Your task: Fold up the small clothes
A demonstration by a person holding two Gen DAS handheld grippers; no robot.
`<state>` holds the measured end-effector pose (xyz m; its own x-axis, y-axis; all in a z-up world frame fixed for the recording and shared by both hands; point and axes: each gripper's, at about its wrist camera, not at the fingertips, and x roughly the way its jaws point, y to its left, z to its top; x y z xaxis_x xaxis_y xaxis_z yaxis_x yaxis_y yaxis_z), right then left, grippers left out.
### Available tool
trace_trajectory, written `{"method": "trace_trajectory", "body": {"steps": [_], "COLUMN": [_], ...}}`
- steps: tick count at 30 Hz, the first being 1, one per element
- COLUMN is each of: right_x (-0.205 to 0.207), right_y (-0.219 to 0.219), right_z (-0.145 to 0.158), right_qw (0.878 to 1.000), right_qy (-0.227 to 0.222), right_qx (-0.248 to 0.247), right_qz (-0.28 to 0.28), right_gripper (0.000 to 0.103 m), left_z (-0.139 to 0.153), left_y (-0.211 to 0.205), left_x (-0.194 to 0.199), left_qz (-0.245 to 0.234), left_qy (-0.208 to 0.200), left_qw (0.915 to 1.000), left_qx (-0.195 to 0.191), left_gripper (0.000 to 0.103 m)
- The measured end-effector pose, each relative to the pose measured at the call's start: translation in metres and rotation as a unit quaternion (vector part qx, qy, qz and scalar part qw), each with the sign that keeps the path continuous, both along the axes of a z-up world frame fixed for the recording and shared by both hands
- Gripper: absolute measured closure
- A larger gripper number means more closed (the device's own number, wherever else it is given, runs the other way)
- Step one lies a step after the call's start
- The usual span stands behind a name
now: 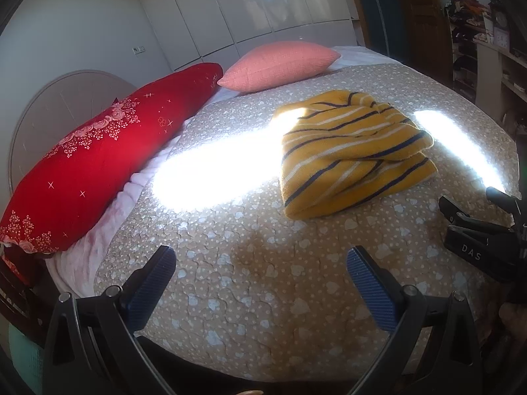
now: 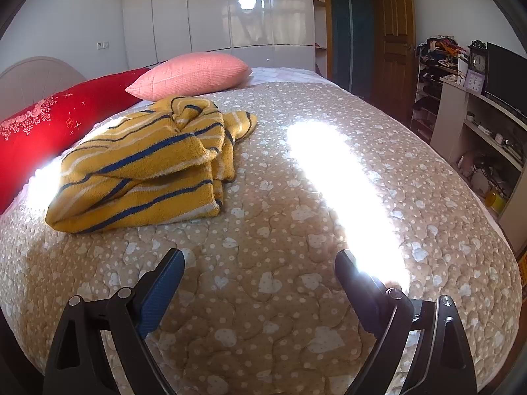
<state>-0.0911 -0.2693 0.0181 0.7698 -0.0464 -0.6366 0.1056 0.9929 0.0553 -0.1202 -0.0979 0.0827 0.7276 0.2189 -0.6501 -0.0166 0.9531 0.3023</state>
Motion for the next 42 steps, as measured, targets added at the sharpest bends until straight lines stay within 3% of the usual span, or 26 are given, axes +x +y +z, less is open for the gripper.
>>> {"method": "trace_trajectory", "body": {"steps": [22, 42], "right_x": [0.001, 0.002], "right_y": [0.001, 0.002], "right_z": [-0.002, -0.004], "right_qw": [1.0, 1.0], "right_qy": [0.002, 0.005], "right_qx": [-0.006, -0.011], "right_qz": [0.006, 0.011], "right_gripper": [0.006, 0.005], "left_z": [-0.019, -0.029], "left_y": [-0.001, 0.006], "left_x": [0.003, 0.006], "left_qz": [-0.006, -0.007], "left_qy": [0.034, 0.056], "left_qw": [0.9994, 0.9978], "left_qx": [-0.007, -0.036], "left_gripper": [0.0, 0.0]}}
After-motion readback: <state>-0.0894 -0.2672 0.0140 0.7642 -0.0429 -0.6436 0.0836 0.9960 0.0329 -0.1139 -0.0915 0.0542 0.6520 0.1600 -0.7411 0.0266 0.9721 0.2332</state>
